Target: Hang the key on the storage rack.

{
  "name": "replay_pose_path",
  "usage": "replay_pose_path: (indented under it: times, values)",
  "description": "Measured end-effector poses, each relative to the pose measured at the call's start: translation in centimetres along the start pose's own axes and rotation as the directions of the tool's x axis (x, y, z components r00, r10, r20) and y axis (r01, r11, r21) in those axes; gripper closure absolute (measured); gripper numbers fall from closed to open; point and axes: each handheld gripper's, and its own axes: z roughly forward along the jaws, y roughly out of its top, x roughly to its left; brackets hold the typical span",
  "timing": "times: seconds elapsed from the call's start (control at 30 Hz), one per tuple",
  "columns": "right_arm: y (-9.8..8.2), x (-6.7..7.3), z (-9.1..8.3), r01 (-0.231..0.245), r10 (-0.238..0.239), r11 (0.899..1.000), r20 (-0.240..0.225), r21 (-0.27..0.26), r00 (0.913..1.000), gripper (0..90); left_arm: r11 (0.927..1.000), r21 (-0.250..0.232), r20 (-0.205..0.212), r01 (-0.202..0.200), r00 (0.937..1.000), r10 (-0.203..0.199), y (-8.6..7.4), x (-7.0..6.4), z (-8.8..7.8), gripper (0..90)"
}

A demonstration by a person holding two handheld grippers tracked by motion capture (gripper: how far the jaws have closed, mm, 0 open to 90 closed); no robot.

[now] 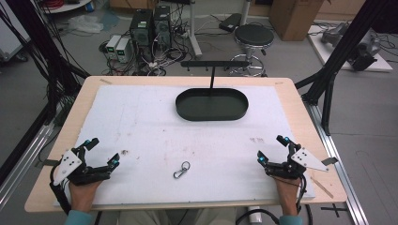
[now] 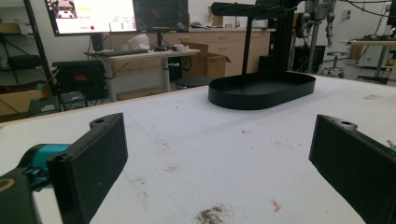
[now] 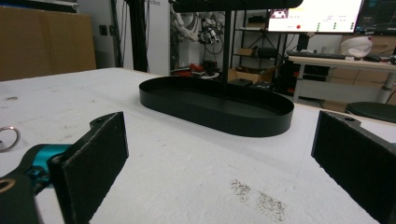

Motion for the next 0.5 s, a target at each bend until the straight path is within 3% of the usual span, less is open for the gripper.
replay_pose_path:
  times: [0.5]
  values:
    - [0.05, 0.13, 0.03, 0.017, -0.017, 1.000, -0.007, 0.001, 0.9998, 3.0, 1.0000, -0.001, 0.000, 0.007, 1.0000, -0.007, 0.00, 0.08, 0.00, 4.9]
